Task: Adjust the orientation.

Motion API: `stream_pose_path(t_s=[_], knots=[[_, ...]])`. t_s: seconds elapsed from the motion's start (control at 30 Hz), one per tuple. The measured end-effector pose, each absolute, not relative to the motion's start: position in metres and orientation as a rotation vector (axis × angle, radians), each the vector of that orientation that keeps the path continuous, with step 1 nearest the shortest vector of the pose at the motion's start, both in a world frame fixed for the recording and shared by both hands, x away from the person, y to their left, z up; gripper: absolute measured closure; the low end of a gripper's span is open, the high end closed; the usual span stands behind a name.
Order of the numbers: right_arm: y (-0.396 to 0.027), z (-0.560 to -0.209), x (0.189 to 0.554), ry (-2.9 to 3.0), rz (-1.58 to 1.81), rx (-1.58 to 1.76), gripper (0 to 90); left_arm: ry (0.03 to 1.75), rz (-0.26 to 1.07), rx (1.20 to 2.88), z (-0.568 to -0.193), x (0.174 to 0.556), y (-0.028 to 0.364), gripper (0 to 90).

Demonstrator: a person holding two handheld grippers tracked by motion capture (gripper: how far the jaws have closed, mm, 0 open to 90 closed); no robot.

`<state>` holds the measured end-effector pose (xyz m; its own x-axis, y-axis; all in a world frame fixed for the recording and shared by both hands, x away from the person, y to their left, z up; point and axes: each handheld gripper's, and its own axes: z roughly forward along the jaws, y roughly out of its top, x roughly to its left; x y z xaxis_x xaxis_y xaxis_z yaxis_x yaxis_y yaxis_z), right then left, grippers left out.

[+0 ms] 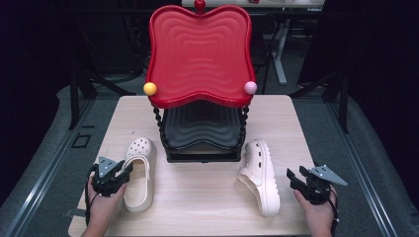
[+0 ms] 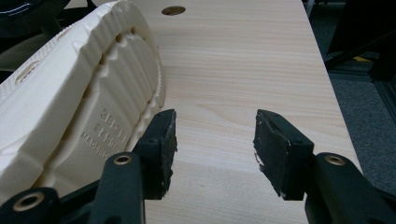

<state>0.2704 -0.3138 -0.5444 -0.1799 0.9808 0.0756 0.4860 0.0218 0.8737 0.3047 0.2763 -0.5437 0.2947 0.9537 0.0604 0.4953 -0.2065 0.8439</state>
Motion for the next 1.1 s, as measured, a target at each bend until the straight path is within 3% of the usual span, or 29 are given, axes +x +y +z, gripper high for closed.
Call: stream_pose_path(t_s=[0.43,1.1], knots=[[-0.315,-0.544,0.27,1.717,1.103,1.504,48.3,1.28,0.82,1.852,-0.542,0.304,0.278,74.2],[-0.318,-0.544,0.27,1.707,1.11,1.515,48.6,1.26,0.756,1.864,-0.534,0.286,0.259,75.1]])
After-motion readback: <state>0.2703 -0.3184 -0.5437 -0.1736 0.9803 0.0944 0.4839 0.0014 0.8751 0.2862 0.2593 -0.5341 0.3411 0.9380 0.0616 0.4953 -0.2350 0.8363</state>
